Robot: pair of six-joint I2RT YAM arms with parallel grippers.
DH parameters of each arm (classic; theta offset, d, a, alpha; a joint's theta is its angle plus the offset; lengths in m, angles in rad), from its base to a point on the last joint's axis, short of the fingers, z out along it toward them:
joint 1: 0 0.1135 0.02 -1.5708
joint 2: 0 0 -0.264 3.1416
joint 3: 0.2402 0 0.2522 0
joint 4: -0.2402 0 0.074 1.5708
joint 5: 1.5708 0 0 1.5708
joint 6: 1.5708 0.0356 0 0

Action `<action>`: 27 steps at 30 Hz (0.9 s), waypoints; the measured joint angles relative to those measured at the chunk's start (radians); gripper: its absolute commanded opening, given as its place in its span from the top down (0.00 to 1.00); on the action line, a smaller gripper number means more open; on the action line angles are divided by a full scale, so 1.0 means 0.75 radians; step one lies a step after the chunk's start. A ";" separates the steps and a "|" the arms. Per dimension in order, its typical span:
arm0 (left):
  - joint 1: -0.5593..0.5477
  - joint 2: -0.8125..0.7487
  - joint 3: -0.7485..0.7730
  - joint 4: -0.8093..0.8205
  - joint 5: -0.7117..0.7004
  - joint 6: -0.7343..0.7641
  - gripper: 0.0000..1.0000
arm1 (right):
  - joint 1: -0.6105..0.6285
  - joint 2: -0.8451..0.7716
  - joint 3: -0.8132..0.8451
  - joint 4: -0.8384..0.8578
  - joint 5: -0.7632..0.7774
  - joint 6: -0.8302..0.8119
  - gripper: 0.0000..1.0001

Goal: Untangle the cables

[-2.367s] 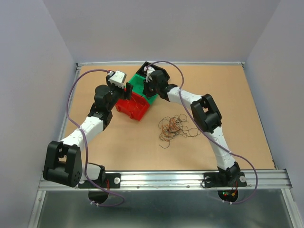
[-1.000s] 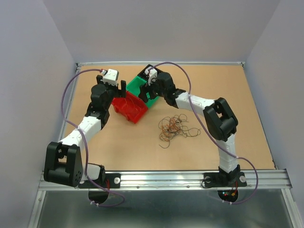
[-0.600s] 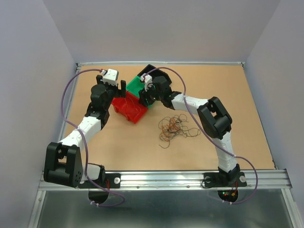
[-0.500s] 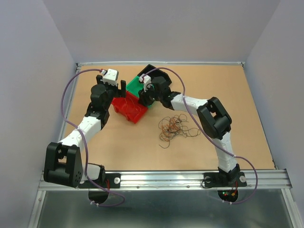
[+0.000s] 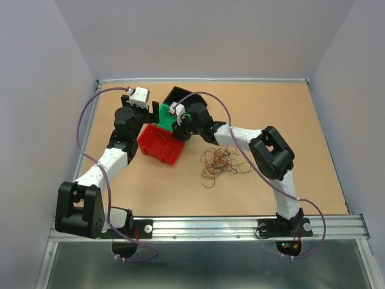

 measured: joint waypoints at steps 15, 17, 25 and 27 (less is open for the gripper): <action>0.033 -0.027 0.000 0.000 0.013 0.001 0.08 | 0.148 -0.468 -0.481 0.185 0.145 0.129 0.34; 0.033 -0.029 0.000 0.000 0.025 0.004 0.08 | 0.146 -0.592 -0.525 0.197 0.193 0.157 0.33; 0.033 -0.046 -0.004 0.006 0.213 0.017 0.09 | 0.125 -0.905 -0.703 0.144 0.557 0.248 0.34; 0.013 -0.046 -0.004 -0.002 0.291 0.033 0.09 | 0.093 -0.980 -0.794 0.102 0.606 0.284 0.34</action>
